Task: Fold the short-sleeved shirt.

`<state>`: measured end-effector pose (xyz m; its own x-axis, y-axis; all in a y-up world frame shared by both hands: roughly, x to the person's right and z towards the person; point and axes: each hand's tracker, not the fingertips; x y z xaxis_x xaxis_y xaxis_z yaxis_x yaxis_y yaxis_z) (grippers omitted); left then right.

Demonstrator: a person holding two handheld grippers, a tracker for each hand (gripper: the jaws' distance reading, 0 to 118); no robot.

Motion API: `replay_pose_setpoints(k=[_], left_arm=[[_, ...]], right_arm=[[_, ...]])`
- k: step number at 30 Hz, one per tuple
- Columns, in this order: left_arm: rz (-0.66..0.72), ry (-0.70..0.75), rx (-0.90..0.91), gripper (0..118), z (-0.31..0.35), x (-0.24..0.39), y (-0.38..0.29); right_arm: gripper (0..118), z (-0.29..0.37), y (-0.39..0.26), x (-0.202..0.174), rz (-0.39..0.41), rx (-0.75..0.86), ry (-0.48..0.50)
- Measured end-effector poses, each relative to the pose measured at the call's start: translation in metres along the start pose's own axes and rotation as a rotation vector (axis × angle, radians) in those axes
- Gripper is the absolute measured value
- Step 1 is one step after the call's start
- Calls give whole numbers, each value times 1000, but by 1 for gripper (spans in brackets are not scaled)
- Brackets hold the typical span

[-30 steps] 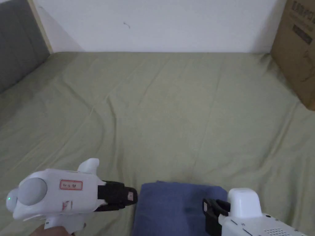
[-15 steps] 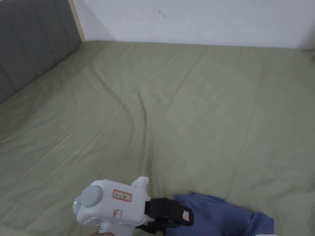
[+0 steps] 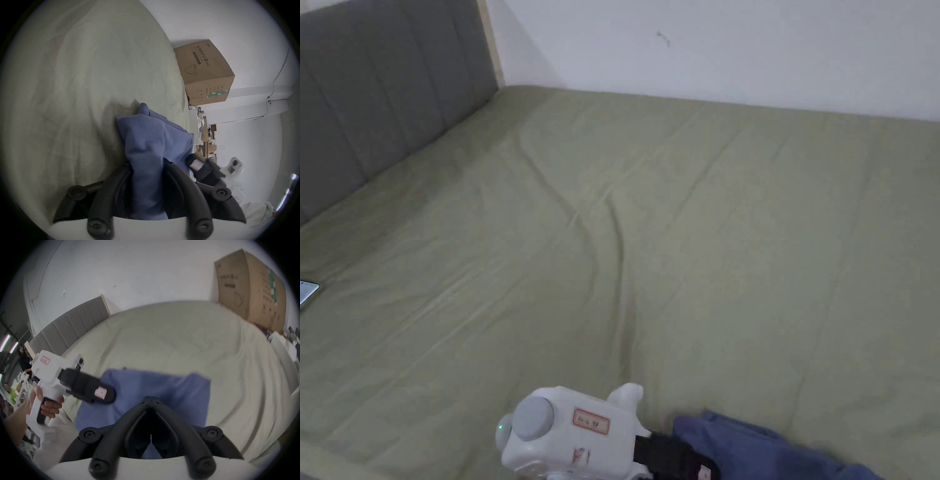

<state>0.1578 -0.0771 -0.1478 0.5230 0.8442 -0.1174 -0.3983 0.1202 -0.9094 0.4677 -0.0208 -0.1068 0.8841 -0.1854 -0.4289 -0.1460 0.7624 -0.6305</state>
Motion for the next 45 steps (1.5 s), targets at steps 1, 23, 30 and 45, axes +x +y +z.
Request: replay_pose_setpoints(k=[1,23,30,45], left_arm=[[-2,0,3,21,3,4,0],[-170,691,177,21,275,-53,99],[-287,1112,272,20,331,-87,146],[-251,1315,539,117,370,-114,140]], right_arm=[[0,5,7,-5,4,36,-15],[0,72,87,-140,54,425,-127],[0,57,88,-141,47,375,-155],[0,32,90,-153,70,260,-88]])
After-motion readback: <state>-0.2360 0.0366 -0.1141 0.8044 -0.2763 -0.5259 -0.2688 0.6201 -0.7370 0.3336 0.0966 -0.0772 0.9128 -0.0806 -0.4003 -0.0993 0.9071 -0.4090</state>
